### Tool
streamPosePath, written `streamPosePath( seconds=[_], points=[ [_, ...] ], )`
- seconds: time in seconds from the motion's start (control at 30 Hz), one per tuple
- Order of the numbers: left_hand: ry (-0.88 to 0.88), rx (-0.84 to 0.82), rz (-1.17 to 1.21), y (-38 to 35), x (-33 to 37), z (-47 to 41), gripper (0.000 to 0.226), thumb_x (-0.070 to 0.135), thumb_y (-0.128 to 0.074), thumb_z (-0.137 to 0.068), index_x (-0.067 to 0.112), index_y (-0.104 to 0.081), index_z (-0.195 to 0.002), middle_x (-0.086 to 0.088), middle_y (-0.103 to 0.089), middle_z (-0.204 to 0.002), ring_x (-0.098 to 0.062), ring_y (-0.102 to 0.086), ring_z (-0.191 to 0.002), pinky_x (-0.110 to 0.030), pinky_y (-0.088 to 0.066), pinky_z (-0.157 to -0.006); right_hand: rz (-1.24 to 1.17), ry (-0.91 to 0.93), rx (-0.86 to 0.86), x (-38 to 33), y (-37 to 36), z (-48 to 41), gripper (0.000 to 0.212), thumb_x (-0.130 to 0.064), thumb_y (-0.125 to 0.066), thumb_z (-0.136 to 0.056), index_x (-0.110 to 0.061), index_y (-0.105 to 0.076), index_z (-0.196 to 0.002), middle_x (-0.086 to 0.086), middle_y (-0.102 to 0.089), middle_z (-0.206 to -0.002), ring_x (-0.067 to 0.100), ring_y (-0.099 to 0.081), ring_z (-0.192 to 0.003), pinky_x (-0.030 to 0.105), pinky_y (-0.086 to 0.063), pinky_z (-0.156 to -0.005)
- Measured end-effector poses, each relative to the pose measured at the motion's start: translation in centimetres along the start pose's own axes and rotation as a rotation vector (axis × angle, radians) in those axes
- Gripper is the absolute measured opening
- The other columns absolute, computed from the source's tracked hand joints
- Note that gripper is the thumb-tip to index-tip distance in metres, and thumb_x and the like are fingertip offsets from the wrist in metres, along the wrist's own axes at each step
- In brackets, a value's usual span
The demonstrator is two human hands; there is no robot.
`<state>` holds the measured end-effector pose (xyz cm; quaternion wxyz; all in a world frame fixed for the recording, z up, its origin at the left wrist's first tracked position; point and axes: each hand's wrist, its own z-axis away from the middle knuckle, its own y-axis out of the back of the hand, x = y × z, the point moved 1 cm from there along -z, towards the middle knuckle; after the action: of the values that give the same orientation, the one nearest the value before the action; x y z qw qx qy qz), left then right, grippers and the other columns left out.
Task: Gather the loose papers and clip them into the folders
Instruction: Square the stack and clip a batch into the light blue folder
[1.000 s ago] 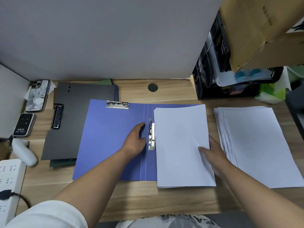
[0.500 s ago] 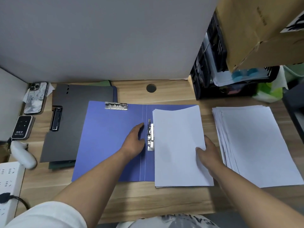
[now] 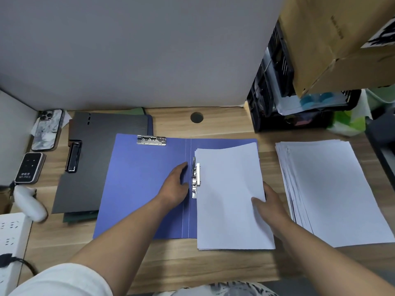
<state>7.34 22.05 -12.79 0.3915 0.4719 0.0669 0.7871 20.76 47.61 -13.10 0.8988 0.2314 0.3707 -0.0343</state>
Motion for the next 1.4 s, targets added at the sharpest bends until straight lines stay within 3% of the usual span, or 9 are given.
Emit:
streamPosePath(
  seconds=[0.3,0.47,0.67,0.77,0.83,0.9,1.03,1.23,1.4],
  points=[
    [0.022,-0.004,0.169,0.0,1.9,-0.4,0.067,-0.007,-0.044,-0.097,0.017,-0.032,-0.159,-0.001,-0.044,-0.159,-0.017,-0.042,-0.145,-0.027,-0.036,-0.115,0.008,0.033,-0.007,-0.6,-0.3,-0.2,0.049,-0.003,-0.055,-0.093,-0.026,-0.056,-0.135,-0.021,-0.065,-0.113,-0.005,-0.06,-0.1,0.018,-0.045,-0.076],
    [0.047,0.042,0.388,-0.1,3.2,-0.9,0.048,0.001,-0.043,-0.105,0.015,-0.04,-0.151,0.004,-0.066,-0.123,-0.012,-0.059,-0.107,-0.021,-0.043,-0.085,0.035,0.05,0.028,-1.3,0.4,-0.8,0.043,-0.018,-0.064,-0.095,-0.029,-0.05,-0.134,-0.022,-0.061,-0.109,-0.008,-0.056,-0.095,0.016,-0.043,-0.071],
    [0.027,0.168,0.441,0.8,2.4,0.5,0.018,0.014,-0.049,-0.106,0.013,-0.064,-0.116,-0.006,-0.075,-0.098,-0.009,-0.067,-0.085,-0.019,-0.048,-0.078,0.123,0.09,0.064,-1.6,0.3,-1.7,0.041,-0.012,-0.056,-0.098,-0.022,-0.052,-0.137,-0.012,-0.062,-0.113,0.015,-0.061,-0.104,0.025,-0.044,-0.076],
    [0.102,0.21,0.425,0.2,0.3,1.6,0.006,0.022,-0.063,-0.1,0.018,-0.067,-0.099,-0.003,-0.073,-0.086,-0.011,-0.067,-0.075,-0.036,-0.055,-0.08,0.24,0.124,0.126,-1.6,0.2,-1.6,0.036,-0.029,-0.062,-0.092,-0.023,-0.056,-0.127,-0.007,-0.062,-0.114,0.019,-0.061,-0.105,0.032,-0.047,-0.082],
    [0.202,0.216,0.428,-0.4,-0.8,2.3,0.019,0.032,-0.071,-0.094,0.014,-0.066,-0.094,-0.004,-0.071,-0.081,-0.021,-0.065,-0.073,-0.045,-0.06,-0.082,0.412,0.18,0.266,-1.5,0.1,-1.3,0.04,-0.034,-0.066,-0.088,-0.019,-0.055,-0.123,0.005,-0.057,-0.12,0.028,-0.053,-0.115,0.038,-0.049,-0.085],
    [0.303,0.153,0.516,-1.0,-0.9,3.0,0.029,0.034,-0.074,-0.093,0.007,-0.064,-0.088,-0.009,-0.068,-0.078,-0.024,-0.062,-0.065,-0.04,-0.062,-0.072,0.473,0.251,0.349,-1.9,-0.4,-0.6,0.046,-0.028,-0.067,-0.091,-0.015,-0.051,-0.132,0.009,-0.05,-0.128,0.032,-0.044,-0.124,0.041,-0.045,-0.092],
    [0.387,0.034,0.577,-1.7,-1.1,3.8,0.031,0.036,-0.073,-0.094,0.006,-0.067,-0.089,-0.007,-0.067,-0.071,-0.019,-0.061,-0.059,-0.031,-0.055,-0.06,0.417,0.385,0.135,-2.5,-2.2,0.2,0.045,-0.021,-0.065,-0.094,-0.019,-0.05,-0.136,0.002,-0.05,-0.129,0.023,-0.044,-0.13,0.03,-0.038,-0.098],
    [0.533,-0.029,0.488,-2.4,-1.9,3.7,0.042,0.045,-0.076,-0.089,0.003,-0.076,-0.098,-0.007,-0.082,-0.082,-0.019,-0.079,-0.075,-0.035,-0.062,-0.081,0.637,0.304,-0.042,-1.7,-4.0,0.2,0.046,-0.021,-0.058,-0.094,-0.022,-0.048,-0.138,-0.003,-0.04,-0.141,0.019,-0.033,-0.133,0.032,-0.04,-0.096],
    [0.546,0.007,0.446,-3.4,-2.7,2.6,0.041,0.043,-0.08,-0.087,0.001,-0.077,-0.088,-0.009,-0.08,-0.073,-0.021,-0.08,-0.072,-0.037,-0.062,-0.08,0.773,0.329,-0.051,-1.5,-4.3,0.5,0.054,-0.023,-0.058,-0.089,-0.028,-0.043,-0.14,-0.005,-0.032,-0.14,0.018,-0.028,-0.132,0.036,-0.042,-0.101]
  ],
)
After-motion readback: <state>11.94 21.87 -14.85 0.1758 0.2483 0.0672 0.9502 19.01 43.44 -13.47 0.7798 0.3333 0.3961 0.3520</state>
